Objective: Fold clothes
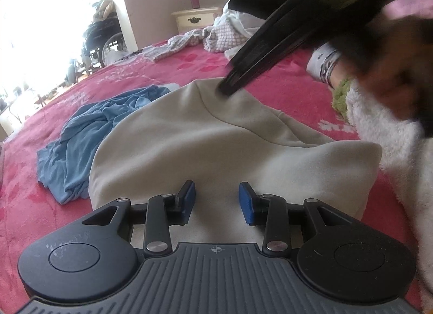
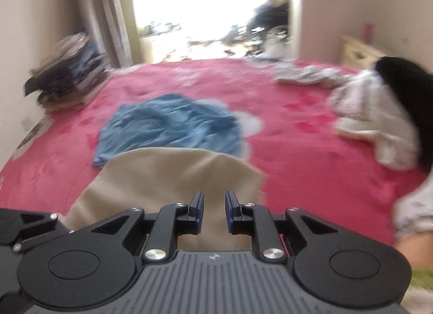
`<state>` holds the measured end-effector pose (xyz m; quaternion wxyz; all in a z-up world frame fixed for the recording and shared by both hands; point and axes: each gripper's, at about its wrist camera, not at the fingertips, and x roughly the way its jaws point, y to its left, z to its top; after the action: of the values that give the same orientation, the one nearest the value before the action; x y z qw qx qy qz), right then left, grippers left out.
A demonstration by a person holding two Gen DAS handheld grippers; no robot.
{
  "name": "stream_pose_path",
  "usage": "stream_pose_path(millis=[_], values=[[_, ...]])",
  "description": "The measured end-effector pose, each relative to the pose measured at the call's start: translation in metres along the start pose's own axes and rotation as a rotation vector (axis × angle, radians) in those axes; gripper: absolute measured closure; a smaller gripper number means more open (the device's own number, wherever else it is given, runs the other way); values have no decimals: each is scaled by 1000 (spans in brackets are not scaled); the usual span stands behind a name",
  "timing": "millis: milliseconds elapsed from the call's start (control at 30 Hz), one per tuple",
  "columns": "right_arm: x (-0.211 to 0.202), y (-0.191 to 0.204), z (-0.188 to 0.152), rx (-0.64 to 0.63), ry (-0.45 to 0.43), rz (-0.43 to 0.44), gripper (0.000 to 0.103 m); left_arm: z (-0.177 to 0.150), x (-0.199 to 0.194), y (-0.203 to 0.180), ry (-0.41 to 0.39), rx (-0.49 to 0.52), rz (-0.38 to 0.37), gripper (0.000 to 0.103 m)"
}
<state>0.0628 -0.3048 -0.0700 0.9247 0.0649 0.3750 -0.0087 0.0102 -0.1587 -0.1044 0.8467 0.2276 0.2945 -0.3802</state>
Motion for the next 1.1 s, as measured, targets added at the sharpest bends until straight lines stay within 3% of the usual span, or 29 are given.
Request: stream_pose_path(millis=[100,133,200,233,300,400,567,667,867,900,1033,1100], values=[[50,-23,-4,53,71,-89,97,0,0,0,-1,-8,3,68],[54,-34,-4,115,62,-79,100,0,0,0,0,-11,4,68],[43,-47,-1,226,24,-64,103,1,0,-1,-1,-6,7,68],[33,-49,0,247,-1,-69,98,1,-1,0,-2,-4,5,68],[6,-47,1,241,-53,-75,97,1,-4,3,-4,-7,-1,67],[-39,-40,-4,246,-59,-9,97,3,-15,11,-13,-43,-7,67],[-79,0,-34,143,99,120,95,-8,-40,15,-9,-81,-43,67],[-59,27,-60,52,231,117,95,-17,-36,6,7,-55,-20,66],[-47,27,-58,119,280,99,96,-19,-41,7,6,-89,-2,65],[-53,24,-55,127,274,106,95,-20,-49,13,-2,-106,-1,62],[-77,-11,-47,268,169,137,53,-27,-68,49,-26,-226,7,50],[-77,-36,-43,345,133,120,48,-33,-68,74,-11,-330,-5,43]])
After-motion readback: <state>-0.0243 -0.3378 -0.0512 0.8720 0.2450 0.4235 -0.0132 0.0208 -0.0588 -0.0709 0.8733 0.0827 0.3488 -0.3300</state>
